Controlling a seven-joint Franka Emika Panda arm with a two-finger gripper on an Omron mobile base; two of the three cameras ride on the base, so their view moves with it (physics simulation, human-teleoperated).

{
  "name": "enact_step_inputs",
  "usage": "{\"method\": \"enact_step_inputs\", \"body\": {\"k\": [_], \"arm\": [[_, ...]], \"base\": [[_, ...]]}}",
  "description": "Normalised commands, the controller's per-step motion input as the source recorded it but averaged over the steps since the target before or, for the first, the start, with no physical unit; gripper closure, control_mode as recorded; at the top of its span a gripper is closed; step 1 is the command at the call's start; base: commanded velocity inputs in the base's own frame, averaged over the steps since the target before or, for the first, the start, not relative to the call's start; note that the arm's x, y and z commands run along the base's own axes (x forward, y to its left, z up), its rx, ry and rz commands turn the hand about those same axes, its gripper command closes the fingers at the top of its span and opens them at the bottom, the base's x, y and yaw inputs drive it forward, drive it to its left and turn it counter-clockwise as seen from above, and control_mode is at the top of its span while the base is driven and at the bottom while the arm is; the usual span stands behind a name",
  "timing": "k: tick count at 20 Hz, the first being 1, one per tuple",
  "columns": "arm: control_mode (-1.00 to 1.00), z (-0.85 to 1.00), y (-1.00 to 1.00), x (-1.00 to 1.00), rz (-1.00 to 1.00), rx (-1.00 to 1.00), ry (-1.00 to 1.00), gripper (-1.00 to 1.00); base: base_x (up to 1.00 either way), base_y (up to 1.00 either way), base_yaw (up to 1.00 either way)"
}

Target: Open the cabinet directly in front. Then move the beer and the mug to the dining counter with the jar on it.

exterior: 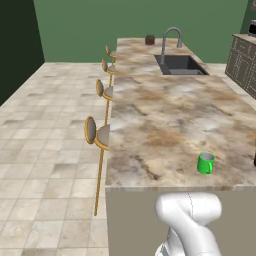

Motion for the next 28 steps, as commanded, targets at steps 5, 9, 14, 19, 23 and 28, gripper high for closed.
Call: {"method": "enact_step_inputs", "body": {"k": [5,9,14,19,23,28], "arm": [[-1.00,-0.52,-0.12,0.41,0.11,0.00,0.00,1.00],[-1.00,-0.55,-0.10,0.38,0.12,0.00,0.00,1.00],[-1.00,-0.44,-0.10,0.41,0.11,0.00,0.00,1.00],[-1.00,-0.28,-0.13,0.41,0.09,0.00,0.00,1.00],[-1.00,-0.24,-0.22,0.33,0.08,0.00,0.00,1.00],[-1.00,-0.22,-0.24,0.26,0.06,0.04,0.00,1.00]], "base": [[0.00,0.00,0.00],[0.00,0.00,0.00],[0.00,0.00,0.00],[0.00,0.00,0.00],[0.00,0.00,0.00],[0.00,0.00,0.00]]}}
